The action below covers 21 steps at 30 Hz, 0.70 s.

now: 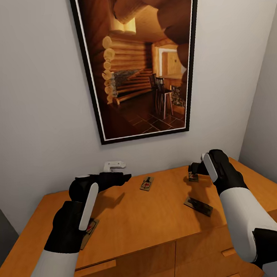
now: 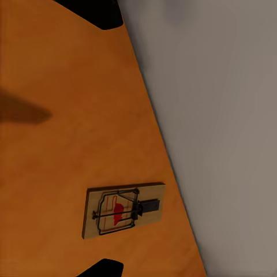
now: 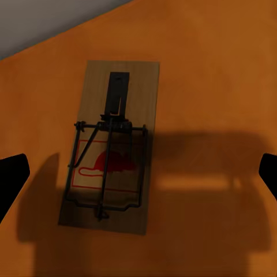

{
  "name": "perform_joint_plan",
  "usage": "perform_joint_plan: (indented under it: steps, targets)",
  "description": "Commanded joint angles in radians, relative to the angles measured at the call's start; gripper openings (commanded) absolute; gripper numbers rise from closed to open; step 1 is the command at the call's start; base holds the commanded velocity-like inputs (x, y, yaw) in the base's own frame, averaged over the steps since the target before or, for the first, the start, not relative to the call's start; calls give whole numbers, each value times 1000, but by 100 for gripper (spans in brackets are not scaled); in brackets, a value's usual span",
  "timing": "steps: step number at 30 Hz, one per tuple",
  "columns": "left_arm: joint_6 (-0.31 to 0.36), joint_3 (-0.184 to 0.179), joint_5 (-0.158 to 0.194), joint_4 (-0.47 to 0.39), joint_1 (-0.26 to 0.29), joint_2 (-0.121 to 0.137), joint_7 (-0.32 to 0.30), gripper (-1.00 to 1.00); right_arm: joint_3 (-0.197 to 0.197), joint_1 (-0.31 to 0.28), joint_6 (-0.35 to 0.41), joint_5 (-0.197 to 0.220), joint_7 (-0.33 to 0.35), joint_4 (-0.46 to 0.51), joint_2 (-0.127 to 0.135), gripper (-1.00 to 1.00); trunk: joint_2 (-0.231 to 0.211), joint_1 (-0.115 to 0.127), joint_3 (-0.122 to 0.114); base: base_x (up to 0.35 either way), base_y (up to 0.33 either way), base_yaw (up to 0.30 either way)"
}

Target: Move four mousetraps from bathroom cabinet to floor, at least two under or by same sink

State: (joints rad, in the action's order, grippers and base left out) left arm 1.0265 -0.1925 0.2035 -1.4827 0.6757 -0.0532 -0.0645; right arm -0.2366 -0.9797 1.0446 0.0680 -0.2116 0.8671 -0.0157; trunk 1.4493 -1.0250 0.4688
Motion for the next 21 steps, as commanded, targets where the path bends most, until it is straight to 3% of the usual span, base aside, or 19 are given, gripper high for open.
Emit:
perform_joint_plan:
  steps: [1, 21]
  targets:
    - [4, 1, -3, -1, 1, 0, -5, 100, -3, -1, 3, 7, -7, 1, -1, 100, 1, 0, 1, 0, 0, 0]
    - [4, 1, -3, -1, 1, -2, -4, 100, 5, -1, 3, 5, -9, -12, -3, 100, 1, 0, 1, 0, 0, 0]
